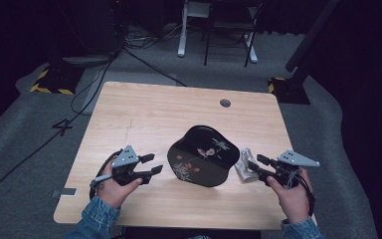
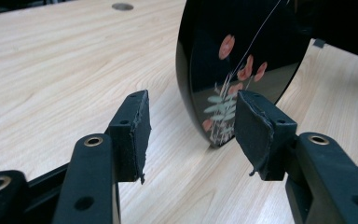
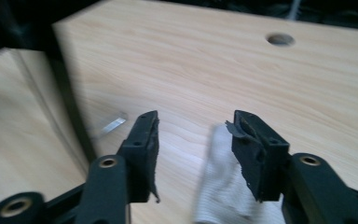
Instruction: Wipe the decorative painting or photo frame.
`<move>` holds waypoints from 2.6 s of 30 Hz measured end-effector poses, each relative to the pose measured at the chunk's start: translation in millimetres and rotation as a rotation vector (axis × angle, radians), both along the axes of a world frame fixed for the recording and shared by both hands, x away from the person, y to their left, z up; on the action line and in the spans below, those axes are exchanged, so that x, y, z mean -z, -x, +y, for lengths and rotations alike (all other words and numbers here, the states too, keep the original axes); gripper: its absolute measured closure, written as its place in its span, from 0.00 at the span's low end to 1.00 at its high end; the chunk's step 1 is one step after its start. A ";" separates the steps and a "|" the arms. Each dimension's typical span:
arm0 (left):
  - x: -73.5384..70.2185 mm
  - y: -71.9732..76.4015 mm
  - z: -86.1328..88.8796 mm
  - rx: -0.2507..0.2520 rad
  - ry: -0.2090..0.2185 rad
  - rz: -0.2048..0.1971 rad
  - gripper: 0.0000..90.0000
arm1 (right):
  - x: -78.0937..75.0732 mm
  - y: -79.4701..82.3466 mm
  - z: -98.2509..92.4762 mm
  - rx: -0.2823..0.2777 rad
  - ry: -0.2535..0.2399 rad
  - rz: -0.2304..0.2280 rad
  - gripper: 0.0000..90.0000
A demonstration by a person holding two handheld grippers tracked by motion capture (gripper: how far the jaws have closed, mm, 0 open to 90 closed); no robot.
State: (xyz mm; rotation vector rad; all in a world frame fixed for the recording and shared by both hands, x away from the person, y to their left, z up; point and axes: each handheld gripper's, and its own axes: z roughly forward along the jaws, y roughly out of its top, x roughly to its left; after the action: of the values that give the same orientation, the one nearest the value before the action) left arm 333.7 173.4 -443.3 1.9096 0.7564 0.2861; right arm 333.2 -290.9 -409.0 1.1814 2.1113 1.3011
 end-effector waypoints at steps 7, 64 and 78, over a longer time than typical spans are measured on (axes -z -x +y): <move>4.7 4.0 0.6 -0.014 -0.020 0.017 0.52 | 36.2 -31.3 0.4 0.066 0.147 0.092 0.57; 17.2 15.4 -21.0 0.086 -0.034 0.073 0.52 | 23.1 61.7 50.0 -0.296 0.285 0.225 0.93; 14.6 31.2 -8.0 0.050 -0.023 0.050 0.52 | 32.2 68.1 154.7 -0.576 0.272 0.085 0.92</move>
State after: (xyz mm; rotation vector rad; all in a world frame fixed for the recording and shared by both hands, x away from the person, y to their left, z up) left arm 302.5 165.4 -457.9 1.9610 0.7403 0.2171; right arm 265.1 -136.1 -441.2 0.5380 2.7072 1.1306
